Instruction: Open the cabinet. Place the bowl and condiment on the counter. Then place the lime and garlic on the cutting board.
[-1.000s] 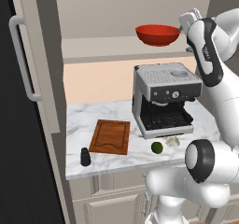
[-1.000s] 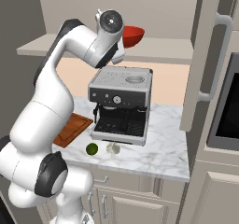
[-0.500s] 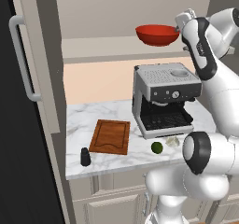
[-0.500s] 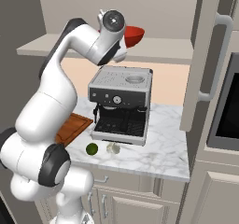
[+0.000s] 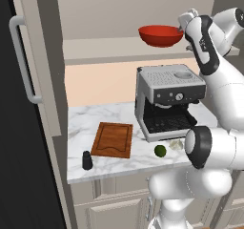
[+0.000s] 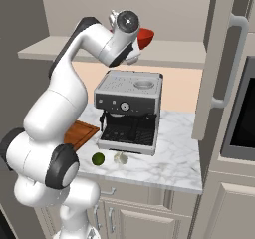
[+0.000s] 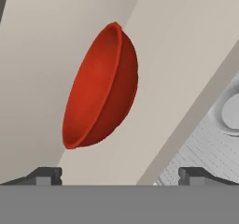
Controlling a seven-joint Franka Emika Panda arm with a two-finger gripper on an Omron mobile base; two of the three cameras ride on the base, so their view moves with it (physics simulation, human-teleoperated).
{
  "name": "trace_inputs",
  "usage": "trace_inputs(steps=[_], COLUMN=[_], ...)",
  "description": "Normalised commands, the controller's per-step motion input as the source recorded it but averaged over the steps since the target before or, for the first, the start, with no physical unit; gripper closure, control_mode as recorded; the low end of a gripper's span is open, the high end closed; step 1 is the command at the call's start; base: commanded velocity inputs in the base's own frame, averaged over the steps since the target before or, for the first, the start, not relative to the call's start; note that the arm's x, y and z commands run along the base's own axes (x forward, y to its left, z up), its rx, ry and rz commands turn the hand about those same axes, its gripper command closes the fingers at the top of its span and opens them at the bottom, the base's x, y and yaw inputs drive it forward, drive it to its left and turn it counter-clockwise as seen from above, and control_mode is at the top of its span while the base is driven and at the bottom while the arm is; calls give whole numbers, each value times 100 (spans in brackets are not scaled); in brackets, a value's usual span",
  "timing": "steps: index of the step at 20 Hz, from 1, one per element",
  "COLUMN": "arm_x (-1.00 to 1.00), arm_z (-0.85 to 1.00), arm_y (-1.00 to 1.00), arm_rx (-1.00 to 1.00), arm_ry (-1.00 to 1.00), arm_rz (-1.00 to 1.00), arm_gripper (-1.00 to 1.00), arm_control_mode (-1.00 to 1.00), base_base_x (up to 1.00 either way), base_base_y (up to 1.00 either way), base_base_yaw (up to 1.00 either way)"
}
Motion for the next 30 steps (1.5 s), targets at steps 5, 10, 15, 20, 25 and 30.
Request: trace_inputs(steps=[5,10,15,20,25,30], arm_x=[32,31,30,28,26,26], arm_z=[-6,-16,-9,-6,-2,-3], arm_y=[-8,-4,-5,-6,-2,-2], arm_rx=[-2,-5,-3,-3,-2,-3], arm_ry=[0,0,0,0,0,2], arm_rz=[3,2,2,2,0,0], arm_gripper=[-100,-100,-100,-100,-100,-100], arm_control_mode=[-100,-100,-100,-100,-100,-100], base_base_x=[0,0,0,0,0,0], base_base_y=[0,0,0,0,0,0], base_base_yaw=[0,0,0,0,0,0])
